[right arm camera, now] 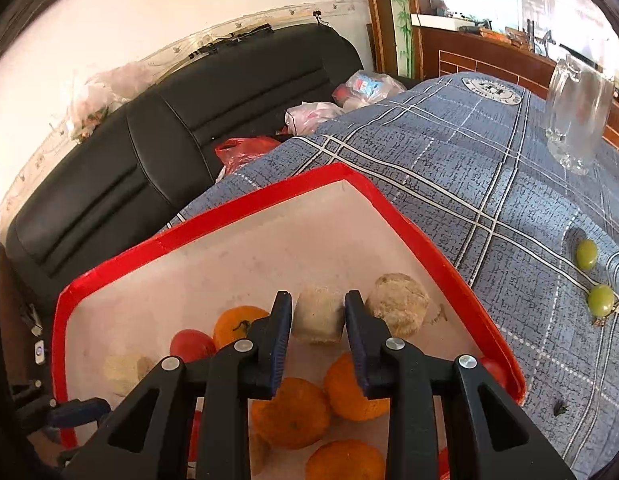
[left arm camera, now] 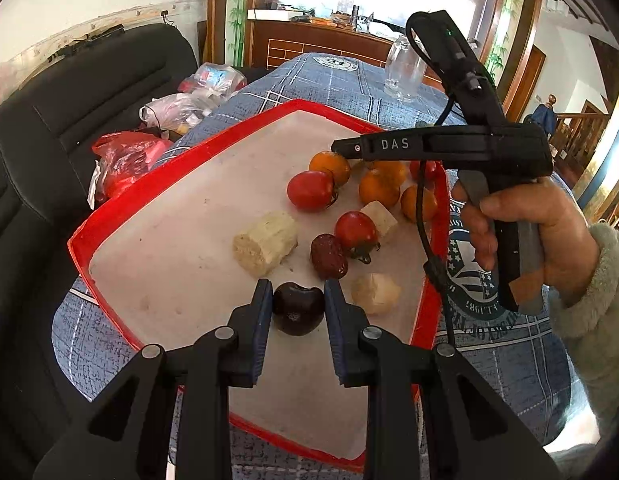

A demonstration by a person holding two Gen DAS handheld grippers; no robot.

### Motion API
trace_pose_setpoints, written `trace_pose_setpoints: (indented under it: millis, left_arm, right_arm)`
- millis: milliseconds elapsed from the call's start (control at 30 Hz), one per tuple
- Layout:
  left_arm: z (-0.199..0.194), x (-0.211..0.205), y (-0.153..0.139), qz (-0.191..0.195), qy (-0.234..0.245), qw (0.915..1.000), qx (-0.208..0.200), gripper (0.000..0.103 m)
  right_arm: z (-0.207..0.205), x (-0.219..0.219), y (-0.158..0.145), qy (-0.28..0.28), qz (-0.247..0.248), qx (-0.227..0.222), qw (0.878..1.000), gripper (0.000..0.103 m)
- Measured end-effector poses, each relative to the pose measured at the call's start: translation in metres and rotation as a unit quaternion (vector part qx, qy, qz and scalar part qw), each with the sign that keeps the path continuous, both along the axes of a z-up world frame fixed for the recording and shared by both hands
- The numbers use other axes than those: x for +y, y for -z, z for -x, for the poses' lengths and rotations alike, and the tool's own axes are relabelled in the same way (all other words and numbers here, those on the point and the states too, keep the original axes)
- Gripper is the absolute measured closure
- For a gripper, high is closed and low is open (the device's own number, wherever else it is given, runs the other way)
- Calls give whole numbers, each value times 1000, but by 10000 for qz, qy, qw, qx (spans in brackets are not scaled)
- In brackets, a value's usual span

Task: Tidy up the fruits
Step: 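Lower the grape into the tray and open the left tool while the right tool releases the bread cube there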

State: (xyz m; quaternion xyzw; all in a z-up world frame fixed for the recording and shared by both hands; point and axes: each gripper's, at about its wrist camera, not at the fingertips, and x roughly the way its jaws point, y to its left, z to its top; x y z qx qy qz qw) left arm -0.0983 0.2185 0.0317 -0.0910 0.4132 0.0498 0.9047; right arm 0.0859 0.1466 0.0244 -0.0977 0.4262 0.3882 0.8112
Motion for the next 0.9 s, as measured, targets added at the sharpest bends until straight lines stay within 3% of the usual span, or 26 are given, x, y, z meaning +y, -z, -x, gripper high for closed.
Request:
trace_pose_setpoints:
  millis: [267, 533, 600, 733, 800, 833, 867, 900]
  left_arm:
    - [-1, -3, 2, -134, -71, 9999, 6, 79]
    - [-1, -8, 3, -298, -141, 9995, -23, 78]
    - [0, -8, 3, -331, -172, 9993, -35, 78]
    - [3, -9, 3, -180, -197, 9996, -132, 77]
    - [8, -12, 1, -203, -205, 9994, -205, 76]
    - [9, -13, 0, -192, -201, 9994, -228, 72]
    - [11, -14, -2, -202, -239, 9992, -263, 51]
    - [14, -15, -4, -226, -289, 9988, -327, 39]
  right_arm:
    - [5, -8, -7, 60, -66, -11, 10000, 73]
    - [27, -35, -23, 97, -437, 19, 9990, 71]
    - [38, -45, -30, 94, -579, 22, 9983, 62]
    - [62, -68, -44, 166, -772, -142, 9968, 32]
    - [77, -79, -50, 185, -821, -230, 9962, 26]
    - [83, -84, -52, 169, -845, -257, 9960, 23]
    - [90, -89, -53, 161, -875, -284, 9956, 18]
    - [97, -96, -55, 175, -895, -313, 9953, 16]
